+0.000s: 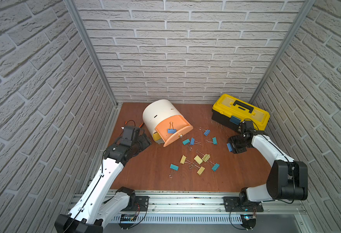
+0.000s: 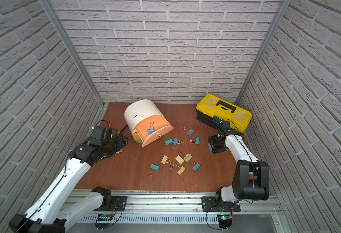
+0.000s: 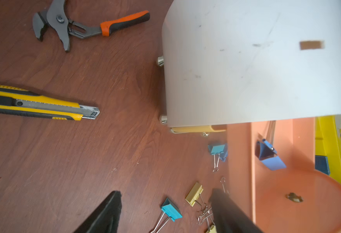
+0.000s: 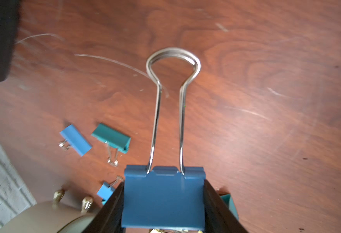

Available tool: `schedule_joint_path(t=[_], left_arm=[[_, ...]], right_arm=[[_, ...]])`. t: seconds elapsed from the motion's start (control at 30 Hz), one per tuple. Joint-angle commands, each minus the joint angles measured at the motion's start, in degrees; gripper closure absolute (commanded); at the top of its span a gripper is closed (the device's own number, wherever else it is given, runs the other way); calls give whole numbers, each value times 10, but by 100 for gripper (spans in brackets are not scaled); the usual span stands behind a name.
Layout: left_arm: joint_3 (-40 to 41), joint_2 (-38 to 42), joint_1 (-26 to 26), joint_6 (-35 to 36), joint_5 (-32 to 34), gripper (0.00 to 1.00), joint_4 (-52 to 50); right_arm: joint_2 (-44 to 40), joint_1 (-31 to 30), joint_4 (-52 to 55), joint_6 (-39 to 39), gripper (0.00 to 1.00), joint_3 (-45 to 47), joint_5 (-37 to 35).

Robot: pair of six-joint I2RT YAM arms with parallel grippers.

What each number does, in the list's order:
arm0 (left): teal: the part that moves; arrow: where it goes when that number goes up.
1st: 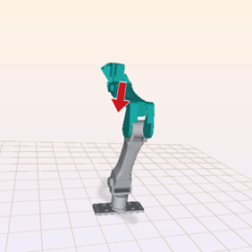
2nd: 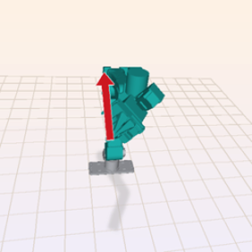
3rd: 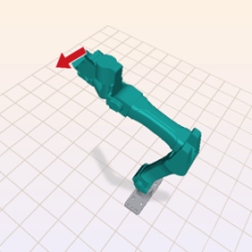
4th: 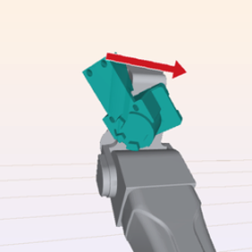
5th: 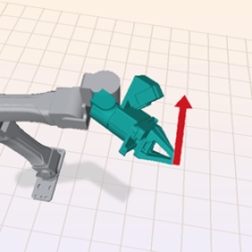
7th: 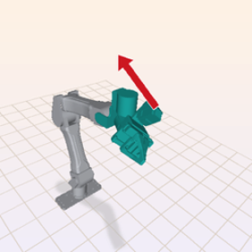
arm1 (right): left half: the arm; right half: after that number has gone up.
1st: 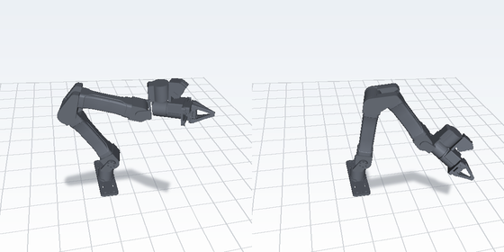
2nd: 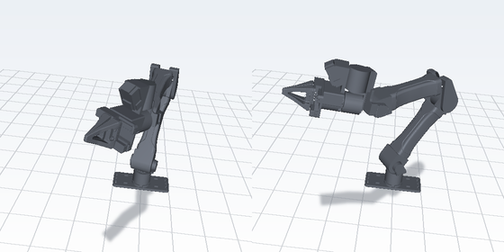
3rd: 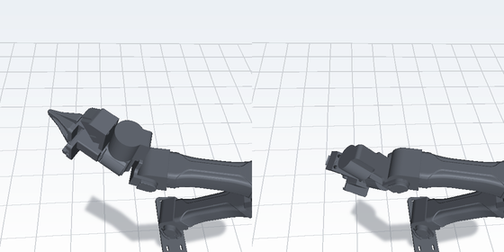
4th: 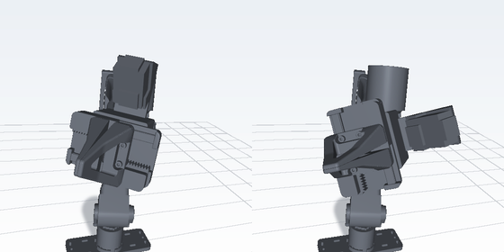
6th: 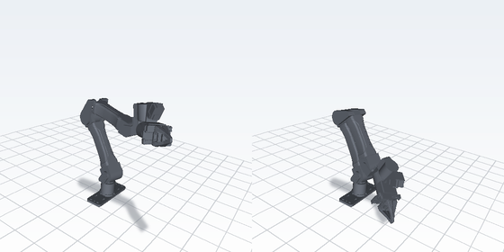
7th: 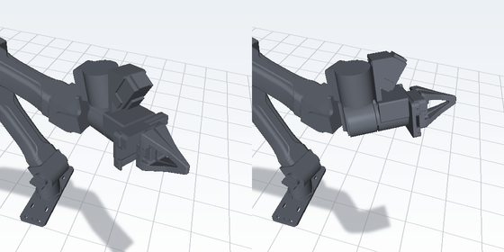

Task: Put the binder clips in the drawer according to color
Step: Pick up the binder clip at the center of the board, then place the binder clip in the drawer.

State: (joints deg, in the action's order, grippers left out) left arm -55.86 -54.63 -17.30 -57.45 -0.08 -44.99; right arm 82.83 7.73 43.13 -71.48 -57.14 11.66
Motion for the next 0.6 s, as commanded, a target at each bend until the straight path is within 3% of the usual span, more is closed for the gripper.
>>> schedule_joint_path(t=[0.0, 0.57], left_arm=[[-24, -6, 3, 14, 0, 25, 7], [-86, -43, -7, 12, -23, 26, 17]], right_arm=[[-1, -2, 14, 32, 59, -33, 33], [20, -84, 18, 149, 61, -204, 67]])
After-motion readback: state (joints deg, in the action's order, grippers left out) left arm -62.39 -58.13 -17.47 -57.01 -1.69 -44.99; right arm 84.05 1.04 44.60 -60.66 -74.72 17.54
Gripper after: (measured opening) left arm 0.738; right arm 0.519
